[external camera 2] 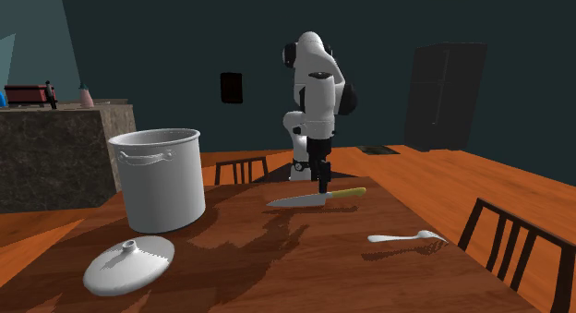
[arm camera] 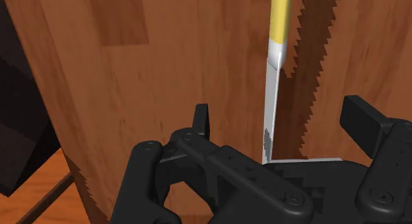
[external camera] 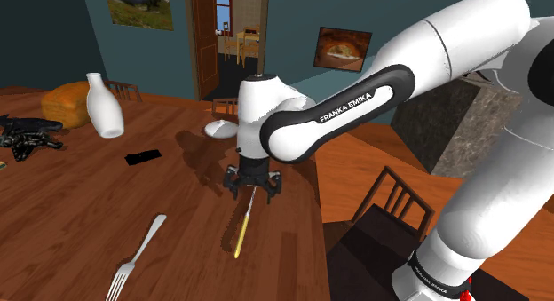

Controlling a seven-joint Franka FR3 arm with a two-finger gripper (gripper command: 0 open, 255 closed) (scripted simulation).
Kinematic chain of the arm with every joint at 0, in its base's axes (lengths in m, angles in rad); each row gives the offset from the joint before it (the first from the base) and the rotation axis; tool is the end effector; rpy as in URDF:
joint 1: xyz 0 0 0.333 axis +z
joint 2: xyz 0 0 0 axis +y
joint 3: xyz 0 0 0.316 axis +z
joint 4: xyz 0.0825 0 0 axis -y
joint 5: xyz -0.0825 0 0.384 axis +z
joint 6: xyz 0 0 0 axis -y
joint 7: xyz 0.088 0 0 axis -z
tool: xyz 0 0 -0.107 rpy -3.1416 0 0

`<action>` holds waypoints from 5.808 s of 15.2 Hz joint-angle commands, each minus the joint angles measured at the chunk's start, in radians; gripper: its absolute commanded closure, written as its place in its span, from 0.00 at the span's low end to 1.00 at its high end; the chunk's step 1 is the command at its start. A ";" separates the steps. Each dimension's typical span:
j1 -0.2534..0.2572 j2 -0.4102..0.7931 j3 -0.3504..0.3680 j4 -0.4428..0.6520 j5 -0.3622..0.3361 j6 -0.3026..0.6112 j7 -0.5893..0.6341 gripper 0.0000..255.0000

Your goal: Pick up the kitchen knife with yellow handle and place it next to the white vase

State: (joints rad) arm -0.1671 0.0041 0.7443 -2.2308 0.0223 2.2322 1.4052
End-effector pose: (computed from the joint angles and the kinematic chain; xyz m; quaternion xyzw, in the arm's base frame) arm 0.4394 0.2868 0.3703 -0.9127 0.4085 0.0090 0.0049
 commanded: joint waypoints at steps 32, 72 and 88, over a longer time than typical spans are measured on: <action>0.004 0.034 0.005 0.011 -0.029 0.015 0.048 1.00; -0.059 0.398 -0.151 0.702 -0.231 -0.376 -0.153 1.00; -0.057 0.458 -0.173 0.566 -0.274 -0.190 -0.127 1.00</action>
State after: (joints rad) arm -0.2239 0.4567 0.5733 -1.6574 -0.2477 2.0298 1.2771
